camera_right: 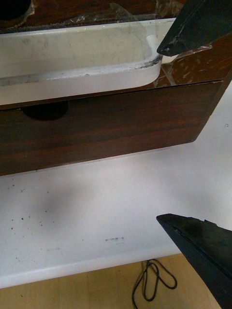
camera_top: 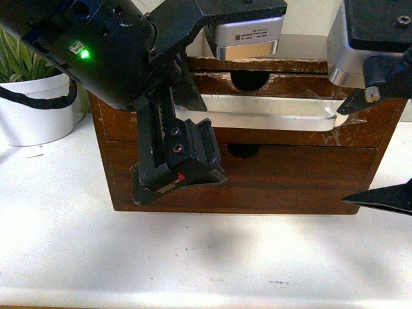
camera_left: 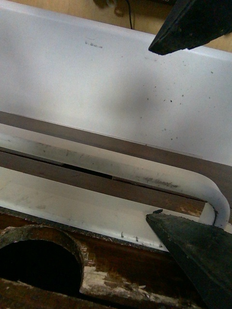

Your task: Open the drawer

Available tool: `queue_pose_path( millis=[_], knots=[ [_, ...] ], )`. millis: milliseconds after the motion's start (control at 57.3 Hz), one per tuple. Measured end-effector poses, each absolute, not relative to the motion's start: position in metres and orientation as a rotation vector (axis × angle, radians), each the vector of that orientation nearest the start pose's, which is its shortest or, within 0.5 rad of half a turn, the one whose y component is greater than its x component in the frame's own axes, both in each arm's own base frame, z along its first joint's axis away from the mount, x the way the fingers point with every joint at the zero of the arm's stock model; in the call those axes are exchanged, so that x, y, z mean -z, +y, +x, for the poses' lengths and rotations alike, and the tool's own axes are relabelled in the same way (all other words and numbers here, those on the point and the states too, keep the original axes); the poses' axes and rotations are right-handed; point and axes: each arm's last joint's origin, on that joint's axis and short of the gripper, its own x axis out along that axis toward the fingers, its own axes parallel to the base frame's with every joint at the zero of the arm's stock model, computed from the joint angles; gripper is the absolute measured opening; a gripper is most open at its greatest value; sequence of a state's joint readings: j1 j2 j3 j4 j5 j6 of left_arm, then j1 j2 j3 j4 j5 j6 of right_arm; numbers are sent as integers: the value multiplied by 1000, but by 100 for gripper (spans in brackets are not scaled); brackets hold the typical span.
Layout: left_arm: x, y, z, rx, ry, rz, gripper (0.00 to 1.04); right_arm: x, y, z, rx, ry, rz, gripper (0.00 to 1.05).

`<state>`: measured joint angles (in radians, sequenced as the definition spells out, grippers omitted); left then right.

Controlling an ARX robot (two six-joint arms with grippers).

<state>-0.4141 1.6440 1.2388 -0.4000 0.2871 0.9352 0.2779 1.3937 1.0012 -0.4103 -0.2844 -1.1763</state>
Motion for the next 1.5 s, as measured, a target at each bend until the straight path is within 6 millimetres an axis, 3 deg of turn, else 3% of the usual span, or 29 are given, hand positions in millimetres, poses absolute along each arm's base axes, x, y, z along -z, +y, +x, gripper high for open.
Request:
queue_pose_path(
  millis=[419,767,1500],
  knots=[
    [-256,-148,321,997,452,902,98,-246,106,293,-954,429,-1049,96],
    [-256,-148,320,1004,459,907,98,-244,109,303,-991,470,-997,96],
    [-262,-150,309,1117,535,990,98,-251,104,291,-1145,548,-967,96]
  ],
)
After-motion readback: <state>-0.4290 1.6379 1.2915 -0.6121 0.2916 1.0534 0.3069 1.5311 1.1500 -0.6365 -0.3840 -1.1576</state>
